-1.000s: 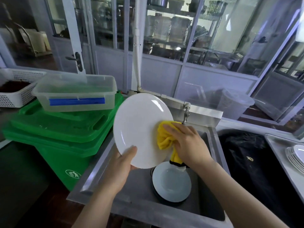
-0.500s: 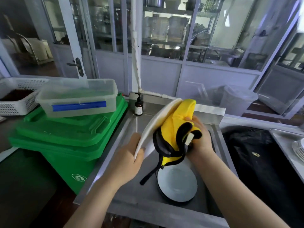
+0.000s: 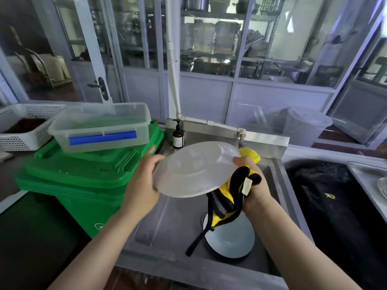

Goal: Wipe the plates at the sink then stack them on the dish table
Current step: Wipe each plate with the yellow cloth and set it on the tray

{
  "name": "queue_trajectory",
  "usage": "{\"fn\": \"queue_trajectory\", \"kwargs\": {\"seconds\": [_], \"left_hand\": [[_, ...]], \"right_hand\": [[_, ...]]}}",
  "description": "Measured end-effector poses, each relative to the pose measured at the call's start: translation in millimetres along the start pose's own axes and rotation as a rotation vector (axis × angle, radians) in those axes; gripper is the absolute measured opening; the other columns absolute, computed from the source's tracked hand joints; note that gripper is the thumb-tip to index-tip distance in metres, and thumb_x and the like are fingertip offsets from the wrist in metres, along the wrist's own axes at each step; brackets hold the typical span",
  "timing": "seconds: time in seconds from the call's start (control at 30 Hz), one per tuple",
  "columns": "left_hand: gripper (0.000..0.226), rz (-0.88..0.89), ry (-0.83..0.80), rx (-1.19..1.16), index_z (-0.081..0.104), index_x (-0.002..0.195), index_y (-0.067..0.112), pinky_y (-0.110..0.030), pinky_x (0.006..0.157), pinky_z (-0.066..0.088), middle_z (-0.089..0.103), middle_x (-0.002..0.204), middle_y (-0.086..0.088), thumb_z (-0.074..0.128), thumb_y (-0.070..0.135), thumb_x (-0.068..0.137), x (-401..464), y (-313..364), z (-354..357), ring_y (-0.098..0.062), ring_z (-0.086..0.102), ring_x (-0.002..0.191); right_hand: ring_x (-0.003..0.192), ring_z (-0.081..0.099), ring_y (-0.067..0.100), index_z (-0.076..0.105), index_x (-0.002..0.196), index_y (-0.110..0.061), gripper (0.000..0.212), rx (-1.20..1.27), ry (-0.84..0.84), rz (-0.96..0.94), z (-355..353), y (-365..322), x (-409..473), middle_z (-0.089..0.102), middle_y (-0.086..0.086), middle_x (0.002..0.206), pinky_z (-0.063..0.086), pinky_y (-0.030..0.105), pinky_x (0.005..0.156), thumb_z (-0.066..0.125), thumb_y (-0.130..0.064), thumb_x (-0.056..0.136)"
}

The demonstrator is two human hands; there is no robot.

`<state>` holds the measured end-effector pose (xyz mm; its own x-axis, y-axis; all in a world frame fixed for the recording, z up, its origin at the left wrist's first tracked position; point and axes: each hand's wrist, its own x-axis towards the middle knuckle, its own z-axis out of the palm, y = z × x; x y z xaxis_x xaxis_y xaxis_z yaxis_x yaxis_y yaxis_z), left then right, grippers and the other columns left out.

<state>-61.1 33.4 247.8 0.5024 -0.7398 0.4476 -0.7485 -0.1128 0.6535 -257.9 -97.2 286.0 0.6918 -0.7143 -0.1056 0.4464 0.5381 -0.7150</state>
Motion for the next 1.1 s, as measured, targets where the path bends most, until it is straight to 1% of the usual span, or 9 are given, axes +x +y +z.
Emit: {"fn": "queue_trajectory", "kwargs": {"seconds": [0.07,0.13,0.27,0.4,0.53,0.67,0.8,0.9,1.1], "left_hand": [[0.055,-0.409,0.045,-0.401,0.046,0.128,0.018,-0.033,0.102,0.04,0.047,0.138,0.005,0.071,0.001,0.081,-1,2,7,-0.01,0.048,0.122],[0.023,-0.721,-0.016,-0.888,0.058,0.117,0.01,-0.038,0.085,0.054,0.069,0.101,-0.004,0.057,0.01,0.094,-2,7,8,-0.019,0.067,0.09],[0.045,-0.879,-0.173,-1.51,0.069,0.106,0.014,-0.027,0.054,0.059,0.073,0.08,-0.005,0.044,0.049,0.093,-7,17,-2,-0.017,0.071,0.067],[0.03,-0.821,-0.238,-1.447,0.08,0.088,0.016,-0.026,0.05,0.056,0.073,0.083,-0.007,0.06,0.037,0.076,-5,29,-7,-0.02,0.071,0.07],[0.019,-0.751,-0.192,-1.41,0.08,0.073,0.018,-0.025,0.054,0.057,0.074,0.08,-0.004,0.063,0.026,0.072,-4,35,-10,-0.017,0.072,0.073],[0.021,-0.577,-0.09,-1.367,0.08,0.081,0.031,-0.025,0.057,0.058,0.076,0.088,0.004,0.061,0.024,0.074,-4,45,-12,-0.01,0.072,0.08],[0.024,-0.41,-0.046,-1.318,0.077,0.09,0.036,-0.027,0.059,0.057,0.075,0.097,0.007,0.068,0.018,0.077,-2,53,-16,-0.011,0.071,0.089],[0.024,-0.376,0.039,-1.299,0.076,0.096,0.03,-0.027,0.062,0.057,0.074,0.1,0.006,0.07,0.017,0.076,-4,59,-14,-0.011,0.07,0.093],[0.02,-0.363,0.237,-1.216,0.073,0.092,0.029,-0.031,0.056,0.056,0.075,0.092,0.008,0.065,0.018,0.078,-9,76,4,-0.011,0.071,0.084]], "right_hand": [[0.07,0.07,0.019,0.076,0.063,-0.018,0.021,-0.016,0.009,-0.004,0,-2,-1,0.07,0.005,0.073,0.056,0.028,0.061,0.06,-0.022,0.075],[0.069,0.07,0.017,0.075,0.06,-0.024,0.037,0.009,-0.028,-0.046,-3,-3,-1,0.071,0.001,0.072,0.056,0.026,0.062,0.048,-0.022,0.086],[0.065,0.071,0.015,0.076,0.06,-0.025,0.04,-0.001,-0.01,-0.142,-4,-3,1,0.073,-0.002,0.069,0.055,0.024,0.056,0.046,-0.019,0.086],[0.072,0.071,0.011,0.075,0.076,-0.02,0.013,-0.123,-0.005,-0.099,-12,-6,5,0.072,0.003,0.085,0.055,0.02,0.061,0.063,-0.026,0.078],[0.101,0.065,0.026,0.064,0.12,-0.014,0.056,-0.195,0.044,-0.129,-26,-10,0,0.067,0.011,0.112,0.054,0.034,0.077,0.072,-0.047,0.076],[0.091,0.065,0.02,0.061,0.114,-0.019,0.041,-0.524,0.193,-0.381,-20,-15,-2,0.069,0.004,0.1,0.053,0.039,0.079,0.066,-0.035,0.078],[0.101,0.058,0.0,0.06,0.116,-0.032,0.035,-1.128,0.133,-0.588,-12,-14,-8,0.064,-0.01,0.108,0.047,0.019,0.084,0.066,-0.032,0.082],[0.102,0.047,-0.015,0.057,0.12,-0.036,0.042,-1.292,0.17,-0.652,-8,-5,-14,0.052,-0.013,0.112,0.036,0.0,0.082,0.07,-0.022,0.083],[0.106,0.046,0.0,0.056,0.131,-0.019,0.053,-1.517,-0.007,-0.715,3,13,-29,0.044,-0.002,0.125,0.032,-0.001,0.087,0.074,-0.025,0.082]]}}
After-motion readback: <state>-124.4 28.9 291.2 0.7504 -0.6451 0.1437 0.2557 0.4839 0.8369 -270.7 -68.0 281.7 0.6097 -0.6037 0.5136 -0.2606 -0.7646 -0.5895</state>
